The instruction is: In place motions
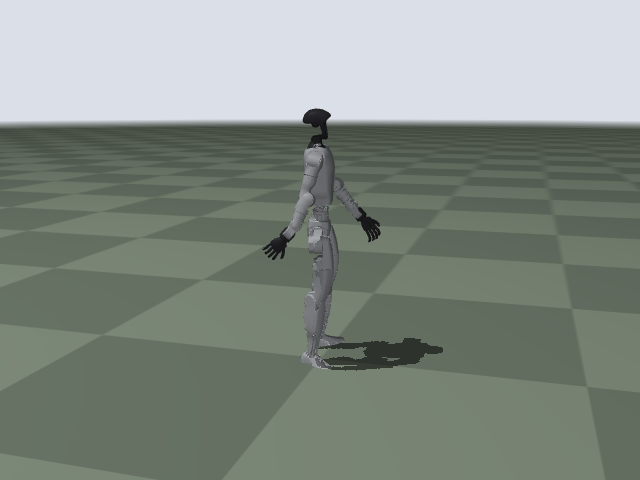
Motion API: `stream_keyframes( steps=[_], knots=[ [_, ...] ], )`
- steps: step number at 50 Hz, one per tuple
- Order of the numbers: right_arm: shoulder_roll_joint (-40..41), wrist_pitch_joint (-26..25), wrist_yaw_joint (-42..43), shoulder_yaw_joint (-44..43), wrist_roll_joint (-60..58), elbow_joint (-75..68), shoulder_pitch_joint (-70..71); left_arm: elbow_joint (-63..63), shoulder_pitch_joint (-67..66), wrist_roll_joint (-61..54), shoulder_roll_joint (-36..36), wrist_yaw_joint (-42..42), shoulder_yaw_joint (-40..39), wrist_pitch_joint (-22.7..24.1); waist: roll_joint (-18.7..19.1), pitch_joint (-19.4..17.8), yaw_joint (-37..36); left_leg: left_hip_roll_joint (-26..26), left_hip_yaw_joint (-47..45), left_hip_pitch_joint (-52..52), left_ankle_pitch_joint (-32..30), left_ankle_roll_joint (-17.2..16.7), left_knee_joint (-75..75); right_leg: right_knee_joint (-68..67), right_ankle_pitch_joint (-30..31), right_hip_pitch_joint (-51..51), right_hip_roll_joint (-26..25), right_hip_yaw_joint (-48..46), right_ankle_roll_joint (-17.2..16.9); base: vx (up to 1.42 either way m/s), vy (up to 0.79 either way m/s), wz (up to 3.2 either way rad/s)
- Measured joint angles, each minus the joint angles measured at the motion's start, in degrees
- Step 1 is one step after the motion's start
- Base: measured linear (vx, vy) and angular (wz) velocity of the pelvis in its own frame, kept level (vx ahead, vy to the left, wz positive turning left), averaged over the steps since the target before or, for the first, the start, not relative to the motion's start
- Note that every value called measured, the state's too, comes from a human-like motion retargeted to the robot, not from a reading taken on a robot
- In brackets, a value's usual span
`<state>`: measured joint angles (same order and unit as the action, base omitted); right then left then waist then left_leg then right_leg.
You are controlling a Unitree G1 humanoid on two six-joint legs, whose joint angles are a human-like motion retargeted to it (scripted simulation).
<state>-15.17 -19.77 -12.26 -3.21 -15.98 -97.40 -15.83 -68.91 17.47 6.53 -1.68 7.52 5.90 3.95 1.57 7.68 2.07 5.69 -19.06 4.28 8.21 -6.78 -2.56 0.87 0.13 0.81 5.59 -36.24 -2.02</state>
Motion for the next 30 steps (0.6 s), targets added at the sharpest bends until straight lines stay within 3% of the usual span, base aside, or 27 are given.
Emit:
stream_keyframes(
  steps=[3,7,9,13,18,20,25,30],
  knots=[
    [0.93,-0.05,1.50,4.94,-1.57,0.00,4.68,-6.23,-5.74,0.38,0.52,-1.16,-2.90,1.06,0.28,0.40,-0.50,0.22,-1.24,-0.98,0.26,-0.01,0.54,-0.13,0.25,-0.46,-0.30,1.21,0.22,0.04,-0.01,-0.36],
    [4.04,3.74,-3.28,11.17,-10.28,0.00,15.23,-22.29,-12.49,-0.67,2.65,-6.02,-10.99,0.83,0.72,1.20,-0.77,0.70,-3.60,-2.28,0.60,-0.27,1.39,-0.52,0.65,-1.74,-0.79,3.48,0.60,0.02,-0.03,-0.50],
    [6.39,6.97,-7.55,13.57,-14.77,1.37,20.90,-28.28,-16.56,-1.79,4.55,-8.70,-16.03,-4.03,0.97,1.25,-0.59,0.97,-4.78,-3.00,0.79,-0.48,1.79,-0.77,0.87,-2.42,-1.03,4.78,0.80,0.01,-0.05,-0.57],
    [11.01,12.82,-16.52,17.80,-19.55,12.73,27.97,-28.49,-28.61,-1.58,7.97,-11.30,-20.52,-16.79,1.54,0.80,0.44,1.60,-7.24,-4.31,1.15,-0.86,2.57,-1.43,1.29,-3.91,-1.61,7.46,1.09,0.01,-0.04,-0.58],
    [14.32,20.22,-23.39,22.10,-16.27,26.43,32.24,-28.49,-37.51,10.89,10.30,-6.63,-20.92,-13.28,2.38,0.85,1.22,2.44,-9.19,-5.02,1.44,-1.22,3.10,-1.97,1.65,-5.28,-2.34,9.52,1.19,0.01,-0.01,-0.36],
    [14.69,21.93,-25.30,23.11,-14.29,30.68,32.66,-28.49,-38.95,11.92,10.54,-5.14,-23.08,-14.00,2.43,0.95,1.27,2.59,-9.34,-5.00,1.45,-1.31,3.13,-1.99,1.66,-5.43,-2.45,9.65,1.18,0.00,0.00,0.00],
    [13.92,23.75,-26.49,24.52,-16.20,35.20,30.84,-28.49,-35.74,5.72,10.78,-9.87,-22.64,-16.58,1.47,1.29,1.73,2.37,-8.42,-4.53,1.23,-1.36,2.82,-1.68,1.39,-4.66,-2.16,8.38,1.13,0.00,-0.03,0.20],
    [10.87,22.49,-20.75,23.52,-25.78,28.11,26.66,-28.49,-23.77,1.58,9.09,-12.50,-17.10,-10.94,0.53,1.66,1.94,1.90,-6.17,-3.14,0.81,-1.08,1.90,-0.71,1.13,-3.02,-1.67,5.68,0.86,-0.01,0.00,0.47]
  ],
)
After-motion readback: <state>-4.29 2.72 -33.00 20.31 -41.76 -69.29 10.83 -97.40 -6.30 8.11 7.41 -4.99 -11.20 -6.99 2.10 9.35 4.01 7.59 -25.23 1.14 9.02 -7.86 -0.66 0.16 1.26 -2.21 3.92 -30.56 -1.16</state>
